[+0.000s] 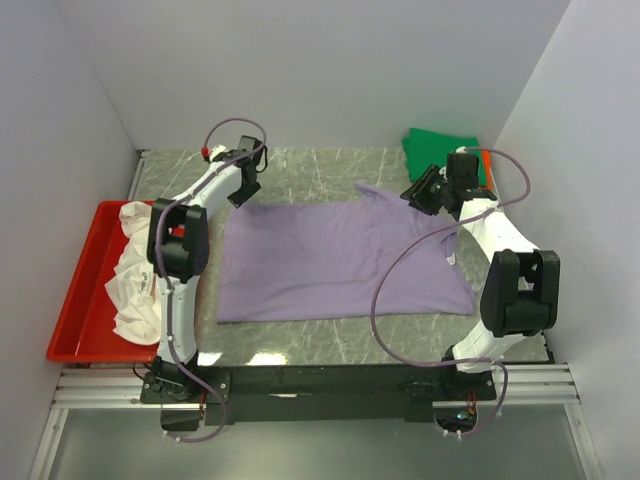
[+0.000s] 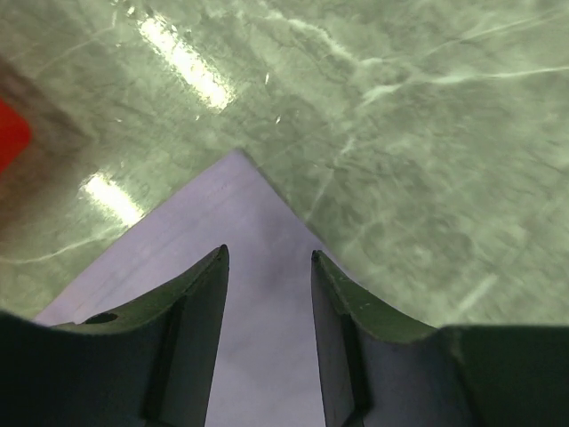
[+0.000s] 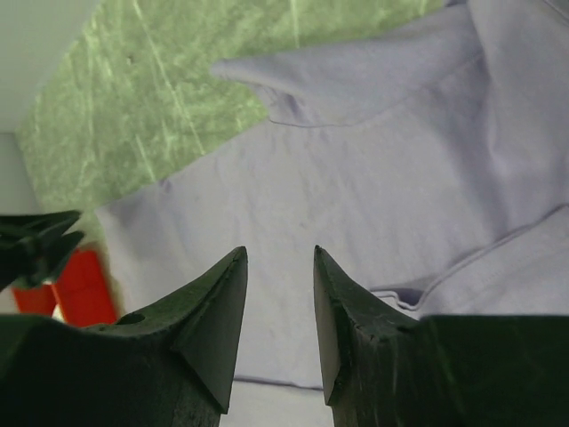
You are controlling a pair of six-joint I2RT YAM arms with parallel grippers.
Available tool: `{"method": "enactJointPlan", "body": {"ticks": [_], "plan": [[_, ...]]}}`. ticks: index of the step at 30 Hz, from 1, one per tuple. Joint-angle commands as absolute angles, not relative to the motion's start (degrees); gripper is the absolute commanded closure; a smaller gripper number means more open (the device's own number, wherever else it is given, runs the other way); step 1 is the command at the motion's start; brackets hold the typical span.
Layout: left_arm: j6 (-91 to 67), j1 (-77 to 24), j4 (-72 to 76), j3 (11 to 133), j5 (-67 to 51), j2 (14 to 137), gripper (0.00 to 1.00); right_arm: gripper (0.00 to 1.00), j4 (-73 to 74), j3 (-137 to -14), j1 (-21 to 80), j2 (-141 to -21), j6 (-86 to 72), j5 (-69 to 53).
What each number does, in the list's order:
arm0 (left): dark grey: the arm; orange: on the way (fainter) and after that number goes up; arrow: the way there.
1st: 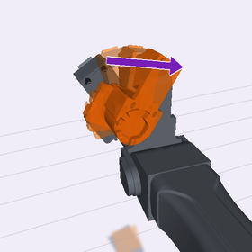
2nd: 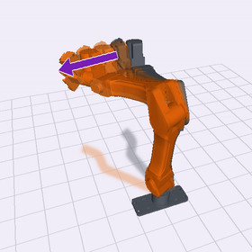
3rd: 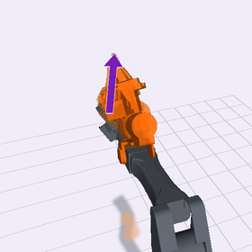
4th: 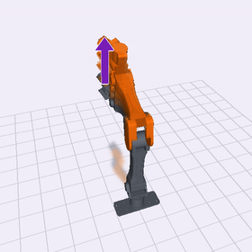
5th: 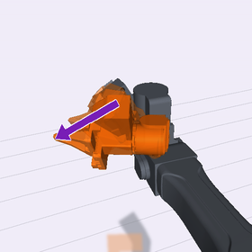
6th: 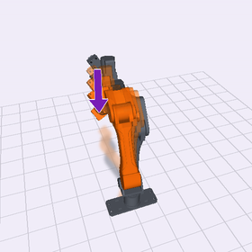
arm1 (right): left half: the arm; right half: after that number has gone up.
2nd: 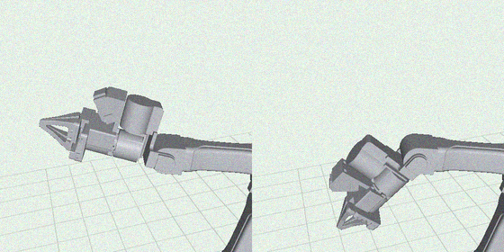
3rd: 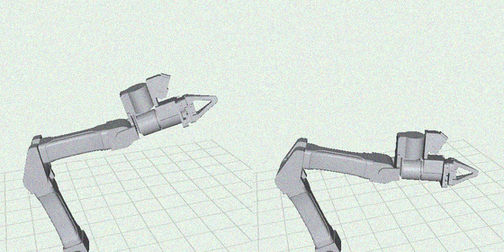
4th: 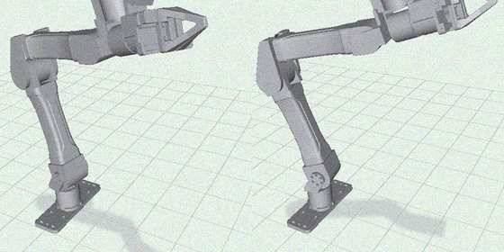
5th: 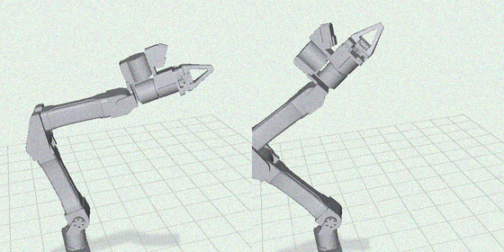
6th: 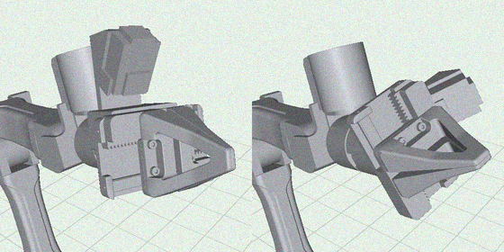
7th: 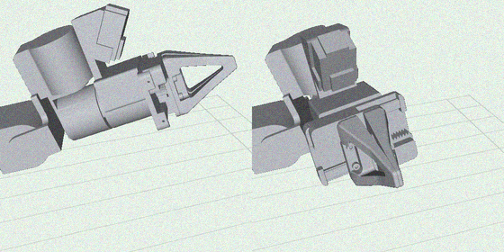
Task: Fold and stack the t-shirts
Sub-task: Fold the tshirt
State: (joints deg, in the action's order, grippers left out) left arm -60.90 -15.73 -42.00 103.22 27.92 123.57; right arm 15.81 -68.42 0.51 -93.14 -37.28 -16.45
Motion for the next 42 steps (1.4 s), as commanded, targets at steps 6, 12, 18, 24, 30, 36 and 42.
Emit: {"method": "enactJointPlan", "body": {"ticks": [6, 12, 18, 24, 30, 36, 42], "plan": [[-60.21, -13.54, -47.81, 113.46, 28.92, 130.78, 0.52, 0.57, 12.22, -71.19, -2.37, -94.75, -37.71, -20.30], [-59.68, -13.01, -48.52, 116.02, 28.39, 134.21, 0.53, 0.58, 12.39, -71.72, -2.72, -96.06, -37.18, -20.04], [-59.59, -12.57, -47.64, 115.66, 28.13, 136.05, 0.54, 0.58, 12.39, -73.47, -2.81, -98.00, -36.83, -21.00], [-59.33, -12.13, -46.76, 113.91, 27.51, 136.32, 0.64, 0.58, 11.95, -76.11, -2.90, -101.16, -35.42, -21.01], [-58.80, -11.69, -44.47, 108.99, 27.16, 133.25, 0.81, 0.55, 14.58, -84.26, -2.90, -108.09, -32.79, -17.67], [-57.92, -11.60, -42.63, 104.43, 26.81, 129.56, 0.99, 0.54, 19.94, -93.58, -2.81, -115.21, -29.71, -12.32], [-57.48, -11.51, -41.58, 100.38, 26.72, 127.00, 0.99, 0.55, 25.22, -98.09, -2.81, -119.01, -27.43, -5.11]]}}
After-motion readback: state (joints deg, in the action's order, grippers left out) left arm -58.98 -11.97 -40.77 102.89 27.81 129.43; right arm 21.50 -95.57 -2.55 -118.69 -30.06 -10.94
